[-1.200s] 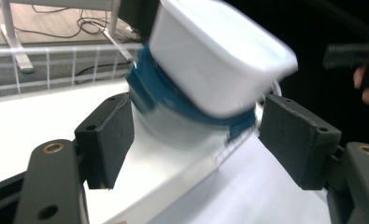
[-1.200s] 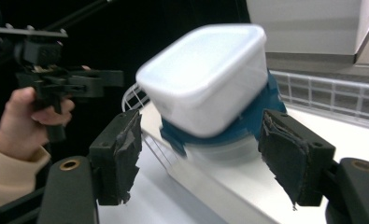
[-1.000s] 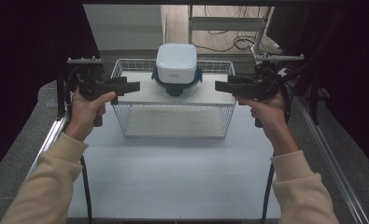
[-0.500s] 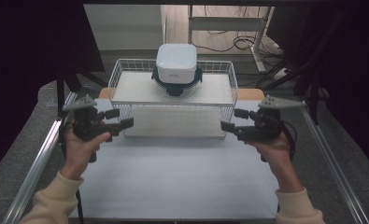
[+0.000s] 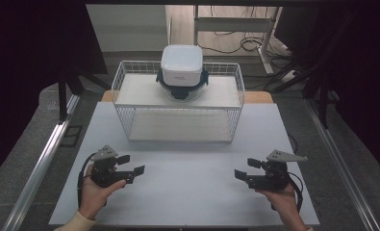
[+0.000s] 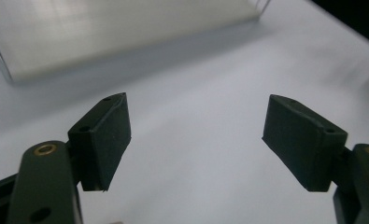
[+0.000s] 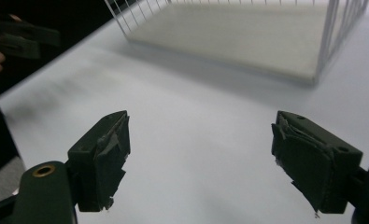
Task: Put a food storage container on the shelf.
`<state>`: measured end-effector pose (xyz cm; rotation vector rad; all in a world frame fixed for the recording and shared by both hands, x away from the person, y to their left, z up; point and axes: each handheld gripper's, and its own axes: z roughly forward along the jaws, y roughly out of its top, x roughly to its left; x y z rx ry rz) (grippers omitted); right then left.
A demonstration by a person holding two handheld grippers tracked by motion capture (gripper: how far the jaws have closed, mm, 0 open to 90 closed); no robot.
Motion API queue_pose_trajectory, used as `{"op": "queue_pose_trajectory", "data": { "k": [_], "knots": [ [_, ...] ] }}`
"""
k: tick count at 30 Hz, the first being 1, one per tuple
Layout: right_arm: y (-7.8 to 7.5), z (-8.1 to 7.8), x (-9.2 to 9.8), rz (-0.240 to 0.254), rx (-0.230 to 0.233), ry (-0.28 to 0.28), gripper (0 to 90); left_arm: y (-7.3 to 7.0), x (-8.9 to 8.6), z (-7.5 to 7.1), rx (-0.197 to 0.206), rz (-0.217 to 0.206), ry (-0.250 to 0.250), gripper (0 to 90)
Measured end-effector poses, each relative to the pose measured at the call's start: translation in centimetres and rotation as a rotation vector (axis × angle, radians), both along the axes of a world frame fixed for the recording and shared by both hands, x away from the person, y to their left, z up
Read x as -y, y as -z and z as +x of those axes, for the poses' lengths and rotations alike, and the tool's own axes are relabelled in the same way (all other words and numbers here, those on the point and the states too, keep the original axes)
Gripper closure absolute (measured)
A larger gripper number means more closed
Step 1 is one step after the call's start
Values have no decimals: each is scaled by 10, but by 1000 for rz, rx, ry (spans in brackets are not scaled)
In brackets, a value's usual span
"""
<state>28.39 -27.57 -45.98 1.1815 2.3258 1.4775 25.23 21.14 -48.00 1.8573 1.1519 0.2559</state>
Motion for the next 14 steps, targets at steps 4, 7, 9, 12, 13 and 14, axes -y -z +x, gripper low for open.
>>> {"op": "queue_pose_trajectory", "data": {
  "k": [4,7,9,12,13,14],
  "knots": [
    [12,-2,-1,-46,2,12,194,4,-2,-1,-1,7,-23,226],
    [11,-2,-2,-28,19,21,194,4,1,-2,11,22,-13,225],
    [10,-3,-2,-24,37,20,194,5,2,-2,10,25,-8,224],
    [11,-5,-1,-35,67,27,191,7,2,-1,13,37,-17,216],
    [12,-5,0,-34,69,28,188,8,2,-1,14,40,-24,215],
    [14,-4,0,-38,67,24,184,9,1,1,16,42,-30,213]
  ]
}}
